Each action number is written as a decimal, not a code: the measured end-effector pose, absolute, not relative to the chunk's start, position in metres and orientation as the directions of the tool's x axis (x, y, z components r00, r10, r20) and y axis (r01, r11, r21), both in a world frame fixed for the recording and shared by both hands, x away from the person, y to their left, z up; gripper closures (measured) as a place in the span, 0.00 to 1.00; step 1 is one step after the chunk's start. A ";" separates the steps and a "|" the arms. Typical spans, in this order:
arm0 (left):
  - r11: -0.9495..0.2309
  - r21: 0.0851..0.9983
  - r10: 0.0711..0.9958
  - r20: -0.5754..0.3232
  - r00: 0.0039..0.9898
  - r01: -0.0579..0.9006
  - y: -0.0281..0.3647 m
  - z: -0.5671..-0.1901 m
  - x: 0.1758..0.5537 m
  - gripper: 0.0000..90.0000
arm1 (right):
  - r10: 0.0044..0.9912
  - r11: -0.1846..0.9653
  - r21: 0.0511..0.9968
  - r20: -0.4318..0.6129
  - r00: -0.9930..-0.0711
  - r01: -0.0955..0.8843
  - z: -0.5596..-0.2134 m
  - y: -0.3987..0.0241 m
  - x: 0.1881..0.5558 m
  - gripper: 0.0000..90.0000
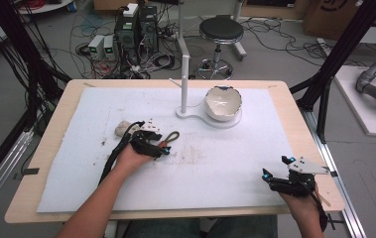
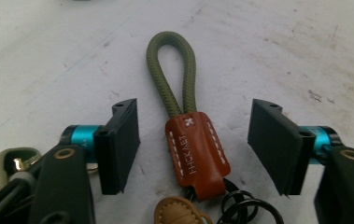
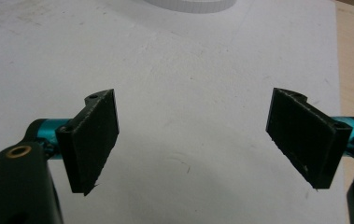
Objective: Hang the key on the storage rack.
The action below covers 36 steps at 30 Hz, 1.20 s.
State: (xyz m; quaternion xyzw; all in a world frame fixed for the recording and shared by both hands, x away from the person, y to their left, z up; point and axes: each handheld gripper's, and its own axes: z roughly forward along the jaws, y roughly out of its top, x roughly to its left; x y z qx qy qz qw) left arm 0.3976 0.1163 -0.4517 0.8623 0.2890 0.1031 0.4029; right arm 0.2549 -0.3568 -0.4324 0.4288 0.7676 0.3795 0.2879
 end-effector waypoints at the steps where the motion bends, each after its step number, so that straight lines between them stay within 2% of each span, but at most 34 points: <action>1: -0.502 0.755 0.589 -0.059 0.806 0.421 0.117 -0.452 0.398 0.42 | 0.877 0.344 0.830 -0.117 -0.467 0.439 -0.432 -0.357 0.255 0.19; 3: -0.508 0.752 0.592 -0.050 0.805 0.420 0.117 -0.451 0.397 0.43 | 0.877 0.344 0.830 -0.116 -0.467 0.440 -0.432 -0.357 0.255 0.19; 5: -0.522 0.749 0.595 -0.025 0.803 0.409 0.116 -0.451 0.396 0.50 | 0.874 0.348 0.828 -0.118 -0.471 0.440 -0.433 -0.356 0.255 0.19; 9: -0.532 0.741 0.596 -0.015 0.803 0.409 0.117 -0.449 0.394 0.55 | 0.872 0.354 0.827 -0.123 -0.474 0.437 -0.432 -0.356 0.255 0.19; 13: -0.545 0.740 0.580 -0.007 0.814 0.395 0.116 -0.448 0.393 0.69 | 0.873 0.352 0.826 -0.119 -0.474 0.441 -0.433 -0.355 0.255 0.19; 16: -0.546 0.744 0.567 -0.010 0.823 0.385 0.116 -0.448 0.393 0.71 | 0.871 0.355 0.827 -0.122 -0.476 0.437 -0.433 -0.355 0.255 0.19; 17: -0.550 0.743 0.564 -0.006 0.826 0.381 0.117 -0.448 0.393 0.74 | 0.870 0.356 0.826 -0.123 -0.478 0.437 -0.433 -0.354 0.255 0.19; 29: -0.536 0.775 0.556 0.024 0.831 0.336 0.116 -0.436 0.388 0.77 | 0.867 0.358 0.826 -0.121 -0.484 0.435 -0.433 -0.353 0.258 0.19; 36: -0.446 0.843 0.578 0.015 0.816 0.301 0.118 -0.416 0.381 0.77 | 0.863 0.362 0.826 -0.120 -0.491 0.433 -0.433 -0.352 0.259 0.19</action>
